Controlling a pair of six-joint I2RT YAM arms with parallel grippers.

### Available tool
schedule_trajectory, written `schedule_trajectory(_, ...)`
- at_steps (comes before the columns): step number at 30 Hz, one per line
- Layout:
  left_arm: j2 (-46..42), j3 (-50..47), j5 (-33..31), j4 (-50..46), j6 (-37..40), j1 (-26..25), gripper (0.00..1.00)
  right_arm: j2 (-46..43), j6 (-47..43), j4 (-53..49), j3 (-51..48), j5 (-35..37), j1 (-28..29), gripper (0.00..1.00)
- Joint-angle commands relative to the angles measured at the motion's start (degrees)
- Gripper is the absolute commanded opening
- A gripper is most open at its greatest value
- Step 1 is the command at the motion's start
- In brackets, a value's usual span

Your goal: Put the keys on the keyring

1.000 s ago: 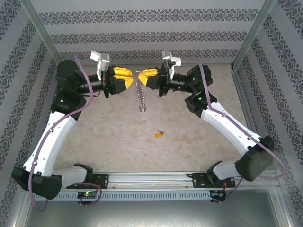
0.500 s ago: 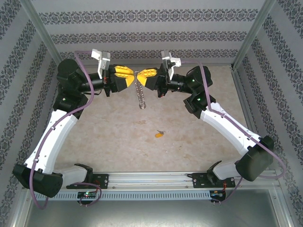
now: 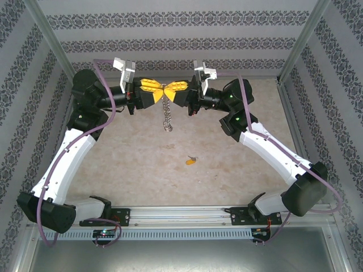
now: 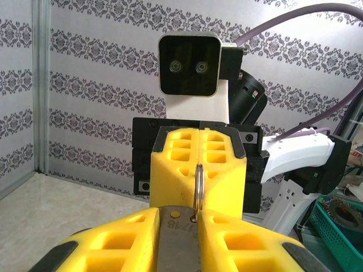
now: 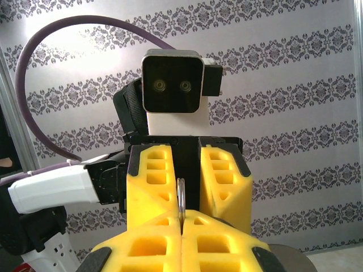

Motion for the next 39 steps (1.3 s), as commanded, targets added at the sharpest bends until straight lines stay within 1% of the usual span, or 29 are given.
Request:
schedule_trajectory(1, 0.51, 1.84, 1.16, 3.53, -0.68, -0.97, 0.24, 1.01, 0.00, 2.65, -0.06, -1.03, 0.61, 0.00)
schedule_trajectory(6, 0.52, 1.83, 1.03, 3.87, -0.95, -1.04, 0.26, 1.07, 0.63, 3.94, -0.30, -0.92, 0.44, 0.00)
schedule_trajectory(11, 1.18, 2.01, 1.40, 8.12, -4.24, -0.98, 0.26, 1.20, 2.15, 5.80, -1.19, -0.48, 0.43, 0.00)
schedule_trajectory(21, 1.18, 2.87, 1.29, 7.95, -4.73, -0.97, 0.28, 0.39, 2.54, 7.76, -2.41, 0.13, 0.44, 0.00)
schedule_trajectory(29, 1.15, 3.15, 1.22, 9.86, -6.52, -1.03, 0.27, -0.04, 3.35, 9.24, -3.39, 0.76, 0.65, 0.00)
schedule_trajectory(33, 1.26, 3.53, 1.14, 10.01, -6.62, -1.23, 0.26, 0.02, 2.57, 7.96, -3.10, 0.22, 1.11, 0.00)
schedule_trajectory(34, 1.35, 3.77, 1.25, 9.40, -6.16, -1.45, 0.24, 0.03, 2.02, 7.37, -3.13, 0.14, 1.27, 0.00)
schedule_trajectory(36, 1.65, 5.14, 1.71, 5.33, -3.49, -2.21, 0.16, 0.06, 1.74, 7.00, -3.11, 0.25, 1.56, 0.00)
schedule_trajectory(39, 1.72, 7.86, 1.36, -6.37, 5.47, -4.27, 0.06, 0.12, 1.57, 6.89, -2.66, 0.57, 1.66, 0.00)
